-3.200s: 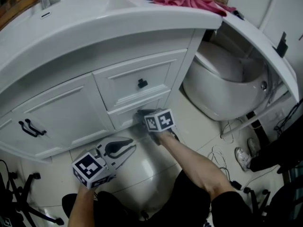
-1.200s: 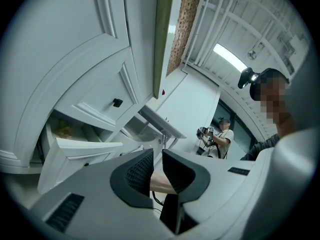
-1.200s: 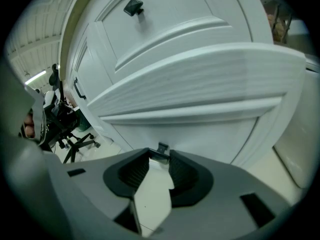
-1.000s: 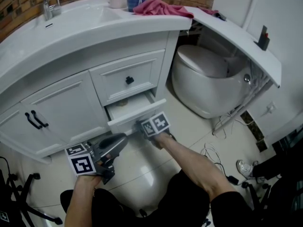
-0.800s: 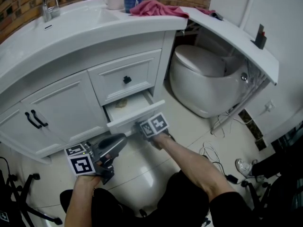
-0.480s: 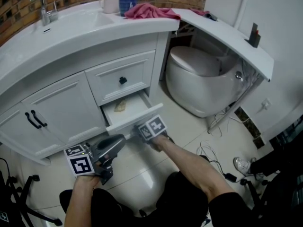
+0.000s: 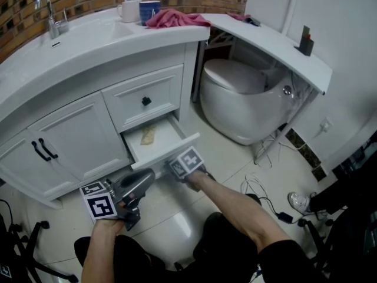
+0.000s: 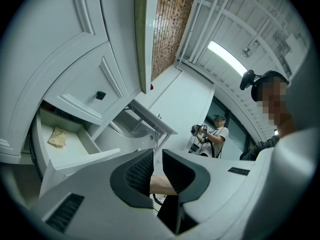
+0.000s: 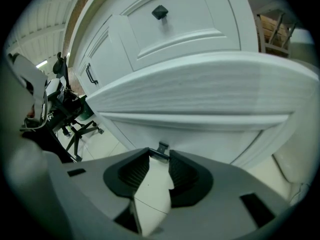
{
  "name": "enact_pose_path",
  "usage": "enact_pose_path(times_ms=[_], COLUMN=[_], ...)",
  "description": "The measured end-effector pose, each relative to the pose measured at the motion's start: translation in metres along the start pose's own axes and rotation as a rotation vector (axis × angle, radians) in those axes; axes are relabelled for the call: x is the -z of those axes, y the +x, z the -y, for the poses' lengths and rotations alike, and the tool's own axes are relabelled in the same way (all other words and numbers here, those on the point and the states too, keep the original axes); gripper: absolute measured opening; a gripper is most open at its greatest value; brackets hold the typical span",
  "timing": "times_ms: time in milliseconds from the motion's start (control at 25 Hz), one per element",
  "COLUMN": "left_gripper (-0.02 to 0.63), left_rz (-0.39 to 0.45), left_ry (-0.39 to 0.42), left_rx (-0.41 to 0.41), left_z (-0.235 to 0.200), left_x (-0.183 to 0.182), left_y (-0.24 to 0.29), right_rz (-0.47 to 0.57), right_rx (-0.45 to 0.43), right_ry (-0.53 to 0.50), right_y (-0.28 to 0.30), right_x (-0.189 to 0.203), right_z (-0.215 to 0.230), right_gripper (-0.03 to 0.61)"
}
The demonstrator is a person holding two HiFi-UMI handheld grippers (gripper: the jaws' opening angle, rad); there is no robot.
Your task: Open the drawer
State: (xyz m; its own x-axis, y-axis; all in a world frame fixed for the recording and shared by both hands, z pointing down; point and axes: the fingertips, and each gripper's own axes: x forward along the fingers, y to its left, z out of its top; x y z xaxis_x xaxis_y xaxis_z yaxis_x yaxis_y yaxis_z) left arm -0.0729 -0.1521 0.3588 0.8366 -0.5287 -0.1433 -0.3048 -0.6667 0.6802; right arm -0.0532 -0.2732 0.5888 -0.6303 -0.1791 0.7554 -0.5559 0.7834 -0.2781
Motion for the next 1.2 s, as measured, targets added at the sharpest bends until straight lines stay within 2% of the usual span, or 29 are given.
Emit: enact_pose_path(times_ms=[800,1200], left_gripper=[0.052,0.052], left_rz=[-0.02,-0.012], left_ry=[0.007,0.006], left_rx=[0.044,0.037], left_z=[0.04,0.045], left_x=[0.02,0.021], left_y=[0.007,0.0], right_rz=[-0.065,-0.049], right_rx=[0.047,0.059], right_ry=[-0.037,-0.036], right_y=[-0.025,-0.028], right_x=[0.043,0.043], right_z=[-0.01,-0.011], right_gripper=[0.143,0.143])
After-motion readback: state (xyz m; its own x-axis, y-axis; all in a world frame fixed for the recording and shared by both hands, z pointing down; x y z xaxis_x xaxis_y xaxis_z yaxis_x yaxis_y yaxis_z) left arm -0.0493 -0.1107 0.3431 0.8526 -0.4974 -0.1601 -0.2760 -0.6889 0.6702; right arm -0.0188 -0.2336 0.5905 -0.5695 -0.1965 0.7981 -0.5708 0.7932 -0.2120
